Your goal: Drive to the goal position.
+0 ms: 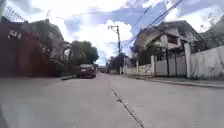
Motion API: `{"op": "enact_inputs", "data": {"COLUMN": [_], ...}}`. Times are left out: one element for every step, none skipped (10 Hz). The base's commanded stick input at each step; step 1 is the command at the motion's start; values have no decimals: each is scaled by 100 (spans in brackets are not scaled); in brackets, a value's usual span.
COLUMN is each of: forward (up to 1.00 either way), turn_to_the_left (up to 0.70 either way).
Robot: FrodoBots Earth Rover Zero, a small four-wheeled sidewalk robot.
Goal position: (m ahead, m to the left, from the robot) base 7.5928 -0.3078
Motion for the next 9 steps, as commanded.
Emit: {"op": "enact_inputs", "data": {"forward": [70, 70, 70, 70, 70, 70, 70, 70, 70], "turn_to_the_left": [0, 0, 0, 0, 0, 0, 0, 0, 0]}}
